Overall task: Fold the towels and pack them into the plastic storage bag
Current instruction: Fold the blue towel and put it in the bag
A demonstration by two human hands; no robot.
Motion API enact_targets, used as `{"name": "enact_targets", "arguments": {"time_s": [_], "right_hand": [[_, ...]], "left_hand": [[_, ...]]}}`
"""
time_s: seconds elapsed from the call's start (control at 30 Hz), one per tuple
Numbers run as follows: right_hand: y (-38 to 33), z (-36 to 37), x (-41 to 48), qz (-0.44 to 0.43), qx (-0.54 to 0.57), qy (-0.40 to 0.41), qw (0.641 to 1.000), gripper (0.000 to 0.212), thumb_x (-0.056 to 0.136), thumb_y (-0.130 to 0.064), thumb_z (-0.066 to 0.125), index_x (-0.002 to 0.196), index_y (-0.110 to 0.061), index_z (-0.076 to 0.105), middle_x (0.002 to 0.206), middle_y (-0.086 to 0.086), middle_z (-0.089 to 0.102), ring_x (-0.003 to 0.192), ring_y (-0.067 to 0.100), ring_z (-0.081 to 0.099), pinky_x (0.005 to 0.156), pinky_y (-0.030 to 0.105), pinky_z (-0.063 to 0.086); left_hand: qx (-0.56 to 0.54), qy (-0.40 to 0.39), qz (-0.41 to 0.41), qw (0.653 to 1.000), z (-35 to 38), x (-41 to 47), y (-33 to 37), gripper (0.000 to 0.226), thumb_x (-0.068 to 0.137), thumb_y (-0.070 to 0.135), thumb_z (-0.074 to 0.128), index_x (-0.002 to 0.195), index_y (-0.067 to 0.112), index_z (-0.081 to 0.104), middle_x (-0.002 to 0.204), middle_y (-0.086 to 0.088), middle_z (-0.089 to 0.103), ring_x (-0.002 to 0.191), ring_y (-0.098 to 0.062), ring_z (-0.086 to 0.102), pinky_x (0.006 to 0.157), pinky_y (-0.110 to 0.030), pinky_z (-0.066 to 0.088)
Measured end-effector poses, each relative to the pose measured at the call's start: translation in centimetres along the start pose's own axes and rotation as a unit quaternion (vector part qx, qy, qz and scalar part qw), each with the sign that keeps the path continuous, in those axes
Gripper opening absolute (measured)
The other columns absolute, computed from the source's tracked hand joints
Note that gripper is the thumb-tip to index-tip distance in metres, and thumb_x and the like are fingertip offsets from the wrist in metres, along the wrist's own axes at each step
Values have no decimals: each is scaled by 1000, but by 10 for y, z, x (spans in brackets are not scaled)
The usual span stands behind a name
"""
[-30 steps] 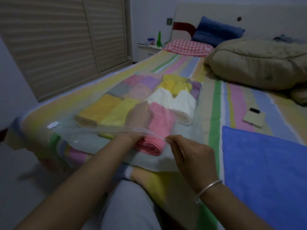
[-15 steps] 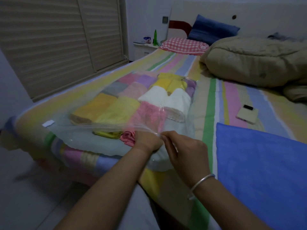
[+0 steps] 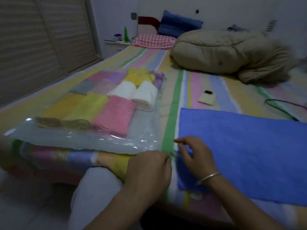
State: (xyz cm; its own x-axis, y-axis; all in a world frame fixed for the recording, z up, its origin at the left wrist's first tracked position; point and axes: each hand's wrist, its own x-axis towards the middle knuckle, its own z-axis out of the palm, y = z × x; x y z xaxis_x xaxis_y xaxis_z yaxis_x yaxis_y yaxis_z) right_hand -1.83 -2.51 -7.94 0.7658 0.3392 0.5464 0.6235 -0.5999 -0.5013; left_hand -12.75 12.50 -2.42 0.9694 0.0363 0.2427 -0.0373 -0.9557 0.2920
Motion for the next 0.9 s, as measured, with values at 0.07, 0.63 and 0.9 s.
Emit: {"name": "enact_targets", "arguments": {"time_s": [0.07,0.63,0.9], "right_hand": [[36,-39,-23,75,-29,33,996,19,87,-25,54,95,-23,71,82,-5,65,75,15,59,67,28,45],[251,-350,-179,654,-83,252,708,50,89,-23,53,138,-20,43,142,20,27,113,47,49,104,45,39],[294,-361,-178,673,-229,88,698,57,94,-46,41,145,-24,34,159,12,-10,145,34,-7,118,47,6]], "left_hand": [[-69,27,45,996,5,13,36,33,81,44,40,84,27,68,78,8,70,73,-17,66,60,-32,51],[-78,-95,266,956,208,88,279,60,88,45,26,123,12,62,132,-15,57,119,-33,56,104,-49,39],[-81,-61,269,958,220,82,269,62,93,47,17,136,20,52,146,-3,45,135,-20,42,115,-35,20]]}}
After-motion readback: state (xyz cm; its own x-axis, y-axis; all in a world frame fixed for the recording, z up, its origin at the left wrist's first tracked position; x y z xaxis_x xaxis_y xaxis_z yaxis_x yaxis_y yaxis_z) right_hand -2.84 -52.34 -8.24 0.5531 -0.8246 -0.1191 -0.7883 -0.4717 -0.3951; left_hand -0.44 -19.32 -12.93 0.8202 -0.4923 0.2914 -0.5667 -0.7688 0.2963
